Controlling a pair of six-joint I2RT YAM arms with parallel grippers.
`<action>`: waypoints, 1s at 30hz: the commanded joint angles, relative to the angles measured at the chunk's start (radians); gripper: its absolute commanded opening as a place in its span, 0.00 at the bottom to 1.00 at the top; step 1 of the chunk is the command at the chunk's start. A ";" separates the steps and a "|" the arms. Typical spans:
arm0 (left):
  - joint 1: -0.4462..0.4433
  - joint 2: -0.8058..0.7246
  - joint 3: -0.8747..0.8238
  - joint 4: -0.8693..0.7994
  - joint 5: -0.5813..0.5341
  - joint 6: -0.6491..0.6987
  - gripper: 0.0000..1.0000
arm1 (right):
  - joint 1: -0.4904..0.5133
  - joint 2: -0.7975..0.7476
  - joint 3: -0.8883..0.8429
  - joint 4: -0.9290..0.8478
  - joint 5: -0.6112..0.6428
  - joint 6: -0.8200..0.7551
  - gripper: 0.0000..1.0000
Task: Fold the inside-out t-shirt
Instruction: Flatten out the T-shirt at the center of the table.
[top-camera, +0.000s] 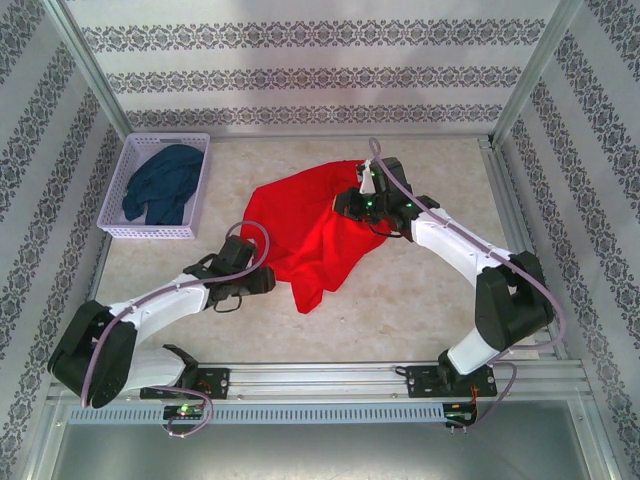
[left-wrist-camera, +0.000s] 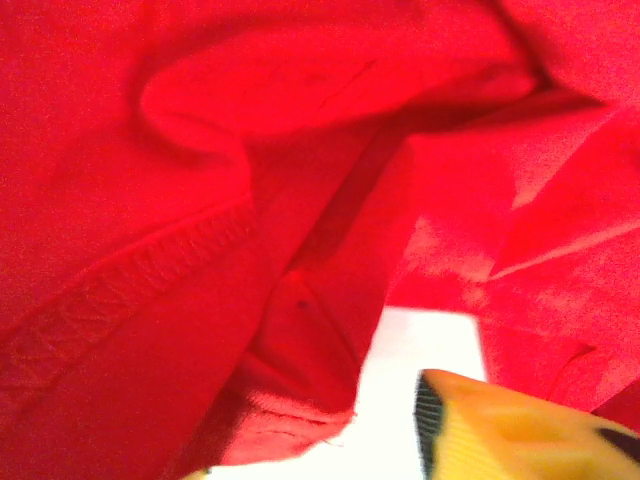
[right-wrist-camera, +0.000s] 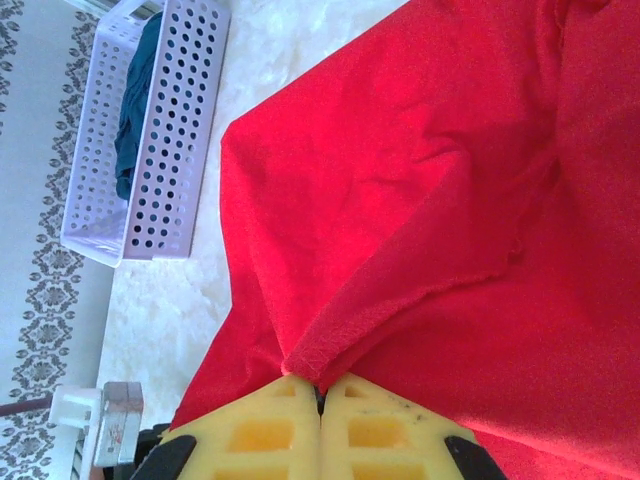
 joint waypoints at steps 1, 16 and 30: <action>-0.013 0.047 0.032 0.095 -0.053 -0.003 0.42 | -0.006 -0.006 0.021 0.043 -0.029 0.011 0.03; 0.079 -0.178 0.574 -0.236 -0.370 0.272 0.00 | -0.207 -0.292 0.342 -0.071 0.110 -0.095 0.03; 0.095 -0.003 1.400 -0.571 -0.525 0.563 0.00 | -0.194 -0.621 0.659 -0.437 0.414 -0.402 0.00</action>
